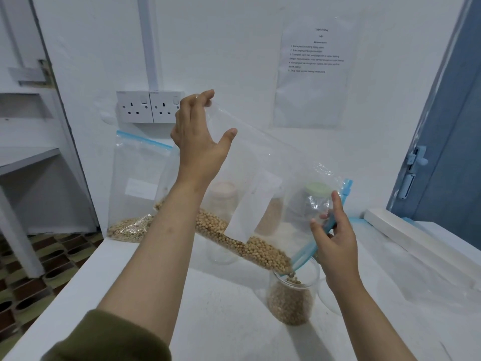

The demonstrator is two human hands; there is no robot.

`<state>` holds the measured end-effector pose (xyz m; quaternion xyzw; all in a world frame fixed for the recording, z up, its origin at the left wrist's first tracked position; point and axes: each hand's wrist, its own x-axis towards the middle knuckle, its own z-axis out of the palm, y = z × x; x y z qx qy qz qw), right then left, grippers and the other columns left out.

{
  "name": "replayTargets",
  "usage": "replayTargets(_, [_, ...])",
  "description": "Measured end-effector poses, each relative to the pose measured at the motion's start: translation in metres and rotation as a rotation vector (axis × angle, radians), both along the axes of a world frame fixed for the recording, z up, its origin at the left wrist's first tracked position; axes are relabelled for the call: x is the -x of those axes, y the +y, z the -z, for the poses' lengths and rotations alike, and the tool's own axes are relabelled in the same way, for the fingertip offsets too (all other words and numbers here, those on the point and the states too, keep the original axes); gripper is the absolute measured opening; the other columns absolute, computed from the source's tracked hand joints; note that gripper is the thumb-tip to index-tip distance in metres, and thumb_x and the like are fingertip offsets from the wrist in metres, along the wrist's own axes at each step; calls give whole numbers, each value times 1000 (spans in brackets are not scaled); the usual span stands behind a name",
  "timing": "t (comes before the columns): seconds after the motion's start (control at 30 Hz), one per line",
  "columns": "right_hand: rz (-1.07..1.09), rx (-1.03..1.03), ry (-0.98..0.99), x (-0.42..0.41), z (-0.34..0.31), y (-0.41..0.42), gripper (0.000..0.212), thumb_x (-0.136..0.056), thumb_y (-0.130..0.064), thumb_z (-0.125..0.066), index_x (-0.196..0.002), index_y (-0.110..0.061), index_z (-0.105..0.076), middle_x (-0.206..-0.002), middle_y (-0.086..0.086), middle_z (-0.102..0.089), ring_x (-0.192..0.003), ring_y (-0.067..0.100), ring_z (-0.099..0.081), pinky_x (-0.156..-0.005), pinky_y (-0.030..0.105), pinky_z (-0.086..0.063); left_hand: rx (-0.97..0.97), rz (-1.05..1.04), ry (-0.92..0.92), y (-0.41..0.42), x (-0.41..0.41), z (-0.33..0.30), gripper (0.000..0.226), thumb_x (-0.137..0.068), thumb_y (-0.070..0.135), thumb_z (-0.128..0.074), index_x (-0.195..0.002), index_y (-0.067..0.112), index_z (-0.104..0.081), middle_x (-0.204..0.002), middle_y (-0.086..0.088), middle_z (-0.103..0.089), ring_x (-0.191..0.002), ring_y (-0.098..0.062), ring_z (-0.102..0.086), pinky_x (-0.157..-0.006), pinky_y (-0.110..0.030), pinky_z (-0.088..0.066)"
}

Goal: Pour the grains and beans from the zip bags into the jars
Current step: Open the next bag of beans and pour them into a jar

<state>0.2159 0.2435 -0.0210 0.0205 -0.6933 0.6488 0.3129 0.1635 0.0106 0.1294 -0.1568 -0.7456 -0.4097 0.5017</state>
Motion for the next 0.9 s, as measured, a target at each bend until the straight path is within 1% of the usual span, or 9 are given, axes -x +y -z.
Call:
replayTargets(0.13, [3, -10, 6, 0, 1, 1, 67, -97, -13, -62, -150, -44, -36, -132, -5, -51, -118, 15, -52, -109, 52, -44, 1, 2, 4, 1, -1, -1, 67, -79, 25, -75, -138, 19, -46, -128, 5, -42, -121, -10, -44, -105, -43, -31])
replayTargets(0.2, [11, -21, 6, 0, 1, 2, 67, -97, -13, -62, -150, -44, -36, -134, -3, -52, -117, 16, -53, -108, 52, -45, 0, 0, 7, 1, -2, -1, 67, -78, 25, -75, -138, 19, -46, -128, 2, -44, -120, -8, -43, -104, -43, -32])
replayTargets(0.3, [-3, -13, 10, 0, 1, 2, 67, -96, -13, -62, -150, -45, -36, -127, -10, -51, -115, 11, -52, -109, 50, -44, -2, -3, 1, 1, -1, -1, 67, -79, 25, -75, -138, 19, -45, -130, 0, -44, -119, -5, -42, -104, -43, -31])
replayTargets(0.43, [8, -13, 2, -1, 0, 2, 67, -96, -13, -62, -150, -44, -37, -113, -13, -54, -105, 9, -53, -107, 48, -46, 4, -6, 0, 2, -2, -1, 67, -79, 25, -75, -138, 19, -45, -130, 0, -44, -119, -7, -43, -103, -41, -31])
replayTargets(0.57, [8, -20, 12, 0, -1, 3, 67, -96, -12, -61, -151, -41, -36, -117, -12, -53, -105, 9, -52, -107, 46, -46, 10, -5, 3, 3, -1, -2, 67, -79, 25, -75, -138, 20, -45, -130, 1, -44, -119, -7, -43, -101, -39, -30])
replayTargets(0.63, [12, -21, 8, 1, 0, 4, 67, -96, -12, -62, -151, -42, -36, -111, -13, -54, -102, 8, -52, -105, 43, -46, 11, -7, 5, 3, -1, -2, 67, -78, 26, -76, -138, 19, -45, -130, 1, -44, -119, -7, -43, -100, -39, -31])
replayTargets(0.77, [17, -21, 4, 2, 2, 5, 66, -97, -13, -62, -150, -44, -37, -102, -14, -53, -95, 7, -53, -99, 43, -48, 10, -4, 1, 3, -1, -2, 67, -78, 25, -76, -138, 19, -46, -129, 1, -44, -121, -10, -44, -101, -39, -30])
replayTargets(0.83, [11, -19, 2, 2, 3, 5, 67, -97, -12, -62, -150, -44, -37, -107, -14, -53, -96, 7, -53, -99, 44, -48, 14, 0, -2, 3, -2, -2, 67, -78, 25, -75, -138, 19, -45, -129, 2, -44, -122, -12, -44, -100, -38, -30])
replayTargets(0.9, [7, -27, 8, 2, 3, 5, 67, -97, -13, -62, -150, -44, -36, -120, -13, -51, -106, 8, -52, -105, 46, -47, 18, 1, -4, 3, -2, -2, 67, -78, 26, -75, -138, 19, -45, -129, 2, -44, -123, -12, -44, -100, -38, -30])
